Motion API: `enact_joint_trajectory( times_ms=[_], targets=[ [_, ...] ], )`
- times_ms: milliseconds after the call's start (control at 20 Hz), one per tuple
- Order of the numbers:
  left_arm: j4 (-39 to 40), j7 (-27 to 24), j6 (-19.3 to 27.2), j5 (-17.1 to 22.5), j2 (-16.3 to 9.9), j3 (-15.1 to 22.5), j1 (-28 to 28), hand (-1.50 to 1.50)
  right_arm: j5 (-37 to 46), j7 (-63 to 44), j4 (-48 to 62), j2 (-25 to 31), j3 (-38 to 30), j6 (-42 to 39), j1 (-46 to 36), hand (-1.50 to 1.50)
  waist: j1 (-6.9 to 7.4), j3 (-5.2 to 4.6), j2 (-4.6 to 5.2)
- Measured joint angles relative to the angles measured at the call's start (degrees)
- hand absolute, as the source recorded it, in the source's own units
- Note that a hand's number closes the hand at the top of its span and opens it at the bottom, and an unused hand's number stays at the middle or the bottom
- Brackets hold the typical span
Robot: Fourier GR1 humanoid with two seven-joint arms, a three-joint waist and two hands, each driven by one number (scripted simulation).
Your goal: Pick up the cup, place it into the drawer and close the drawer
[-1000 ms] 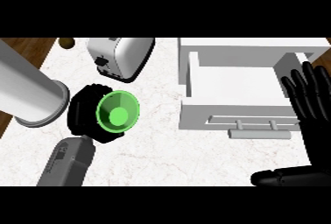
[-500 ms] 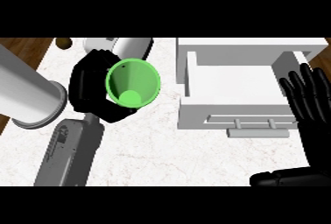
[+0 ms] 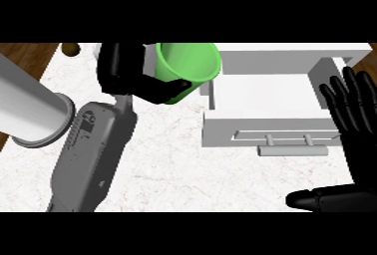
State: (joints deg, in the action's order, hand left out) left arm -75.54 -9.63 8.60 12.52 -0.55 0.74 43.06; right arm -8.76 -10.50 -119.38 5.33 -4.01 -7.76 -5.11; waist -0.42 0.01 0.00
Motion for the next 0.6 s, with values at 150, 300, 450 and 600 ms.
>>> enact_joint_trajectory(
  times_ms=[150, 300, 450, 600],
  targets=[
    [3.2, 0.3, 2.1, -0.2, 0.2, 1.0, 3.7, 1.5, -1.4, 0.0, -0.2, 0.7, -1.3, -0.8, 0.5, -1.5, -0.15, 0.01, 0.02],
    [5.7, 1.7, 4.0, -0.9, 0.4, 2.2, 7.0, 1.5, -0.6, 0.7, 0.4, 0.1, -0.5, -0.7, 0.8, -1.5, -0.15, 0.01, 0.03],
    [11.5, 0.7, 5.9, 0.0, 0.5, 3.6, 11.1, 1.5, 0.2, 1.3, 1.1, -0.4, -0.1, -0.3, 0.4, -1.5, -0.44, 0.0, 0.12],
    [16.7, -0.3, 6.5, 0.3, 0.4, 3.9, 14.3, 1.5, -0.2, 0.9, 0.4, 0.0, -0.5, -0.5, 0.6, -1.5, -0.56, 0.01, 0.14]
  ],
)
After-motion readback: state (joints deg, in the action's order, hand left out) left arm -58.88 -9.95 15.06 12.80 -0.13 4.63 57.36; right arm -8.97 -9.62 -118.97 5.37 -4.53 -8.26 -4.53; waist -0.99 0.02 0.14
